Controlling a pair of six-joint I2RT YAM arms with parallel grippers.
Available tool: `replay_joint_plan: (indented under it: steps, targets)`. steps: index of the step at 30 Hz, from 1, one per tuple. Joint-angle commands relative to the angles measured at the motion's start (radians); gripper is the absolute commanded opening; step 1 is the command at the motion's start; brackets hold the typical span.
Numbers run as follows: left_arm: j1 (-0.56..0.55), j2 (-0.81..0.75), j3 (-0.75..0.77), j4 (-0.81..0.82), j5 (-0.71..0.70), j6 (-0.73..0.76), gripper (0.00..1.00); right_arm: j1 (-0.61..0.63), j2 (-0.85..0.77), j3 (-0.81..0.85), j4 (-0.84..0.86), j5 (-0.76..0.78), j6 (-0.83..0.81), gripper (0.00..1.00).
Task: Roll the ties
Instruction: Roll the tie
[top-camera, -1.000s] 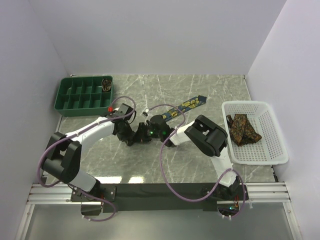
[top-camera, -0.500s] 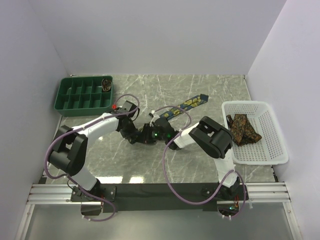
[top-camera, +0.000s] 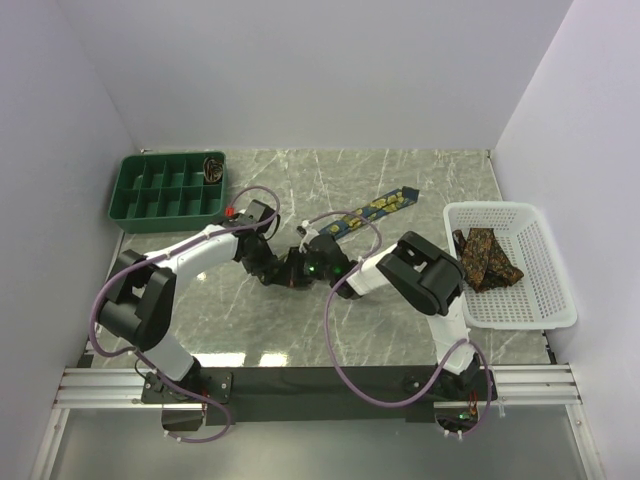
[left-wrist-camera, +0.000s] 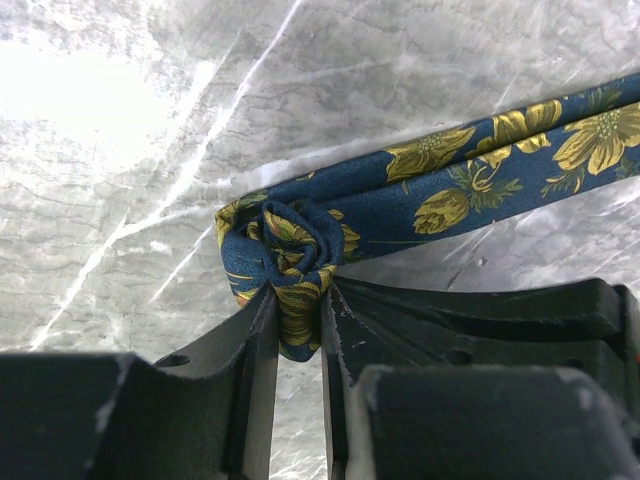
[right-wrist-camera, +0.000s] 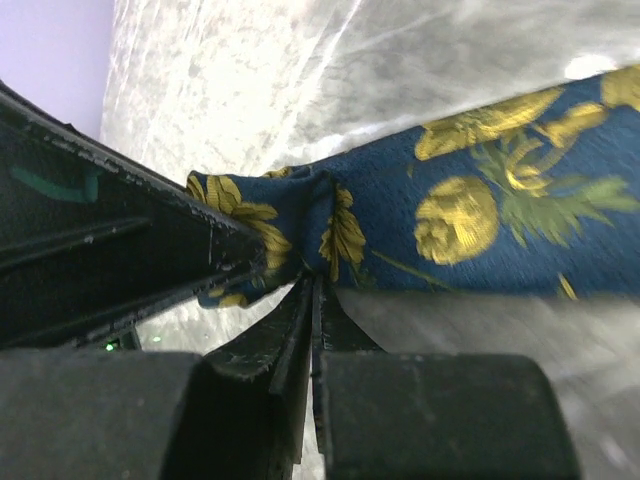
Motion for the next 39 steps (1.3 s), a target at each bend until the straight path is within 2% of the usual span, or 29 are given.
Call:
replay_joint_plan:
  steps: [1, 6, 16, 29, 39]
  targets:
    - [-0.008, -0.007, -0.009, 0.013, 0.008, 0.005, 0.01, -0.037, -0.095, -0.052, -0.005, 0.057, -0.039, 0.08]
    - [-0.008, -0.067, -0.071, 0.017, 0.012, -0.004, 0.01, -0.074, -0.161, -0.058, -0.045, 0.060, -0.099, 0.10]
    - [-0.003, -0.102, -0.086, 0.010, 0.006, -0.007, 0.01, -0.040, -0.039, 0.118, -0.124, -0.056, -0.139, 0.11]
    - [0.000, -0.128, -0.054, -0.009, 0.009, -0.008, 0.01, 0.044, 0.046, 0.146, -0.178, -0.114, -0.090, 0.10]
    - [0.000, -0.082, -0.028, 0.016, 0.031, -0.005, 0.01, 0.121, 0.099, 0.206, -0.172, -0.168, -0.047, 0.10]
